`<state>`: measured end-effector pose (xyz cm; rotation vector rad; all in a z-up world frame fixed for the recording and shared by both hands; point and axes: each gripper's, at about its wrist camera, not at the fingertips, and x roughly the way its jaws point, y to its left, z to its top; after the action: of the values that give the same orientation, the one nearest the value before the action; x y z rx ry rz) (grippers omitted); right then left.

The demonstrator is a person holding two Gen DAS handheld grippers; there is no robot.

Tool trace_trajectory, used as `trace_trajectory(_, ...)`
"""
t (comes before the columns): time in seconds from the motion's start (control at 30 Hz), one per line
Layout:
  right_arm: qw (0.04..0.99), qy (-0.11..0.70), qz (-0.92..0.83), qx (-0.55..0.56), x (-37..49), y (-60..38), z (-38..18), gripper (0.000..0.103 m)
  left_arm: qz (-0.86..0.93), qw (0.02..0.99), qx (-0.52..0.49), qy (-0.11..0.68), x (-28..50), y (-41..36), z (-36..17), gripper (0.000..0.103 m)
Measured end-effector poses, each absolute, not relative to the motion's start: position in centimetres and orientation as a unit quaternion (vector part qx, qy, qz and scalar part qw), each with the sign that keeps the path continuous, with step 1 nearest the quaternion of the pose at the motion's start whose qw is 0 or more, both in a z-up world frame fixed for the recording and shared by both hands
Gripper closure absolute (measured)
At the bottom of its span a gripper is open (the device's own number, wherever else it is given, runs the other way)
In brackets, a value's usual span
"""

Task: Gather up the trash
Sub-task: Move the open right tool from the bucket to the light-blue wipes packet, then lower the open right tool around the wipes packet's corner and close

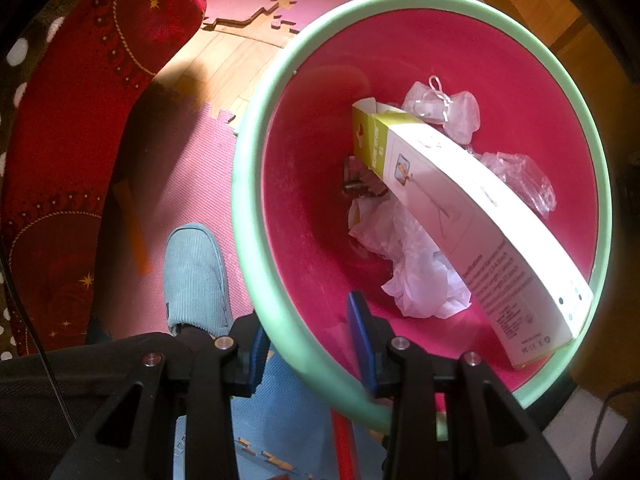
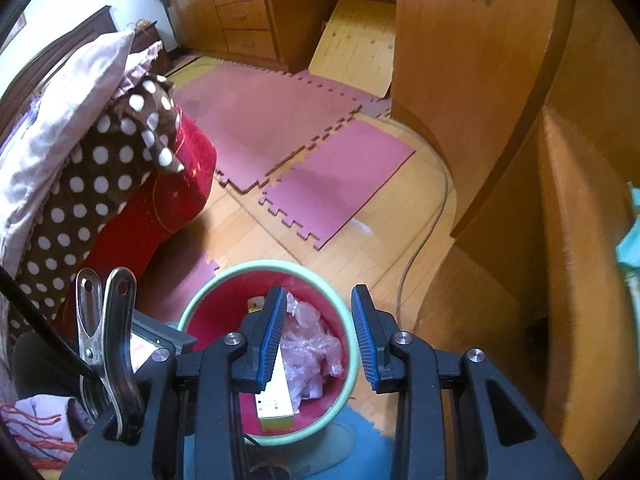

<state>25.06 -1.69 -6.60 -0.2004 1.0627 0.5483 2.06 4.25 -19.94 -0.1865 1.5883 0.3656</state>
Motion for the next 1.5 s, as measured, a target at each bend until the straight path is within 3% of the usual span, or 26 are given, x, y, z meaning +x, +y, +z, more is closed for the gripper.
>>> trace_trajectory(1.03,0.902,0.41,0.121,-0.058,22.4,-14.4,3.5,0.068,0.165,0.684,-0.083,0.706,2.0,4.3,-19.9,0.065)
trace_trajectory(1.27,0.901,0.404,0.067,-0.142,22.4,-15.5,3.3,0.068,0.165,0.684,-0.083,0.706,2.0,4.3,-19.9,0.065)
trace_trajectory(1.5,0.885,0.409,0.035,-0.221,23.2,-16.3,2.4,0.061,0.165,0.684,-0.082,0.706,2.0,4.3,-19.9,0.065)
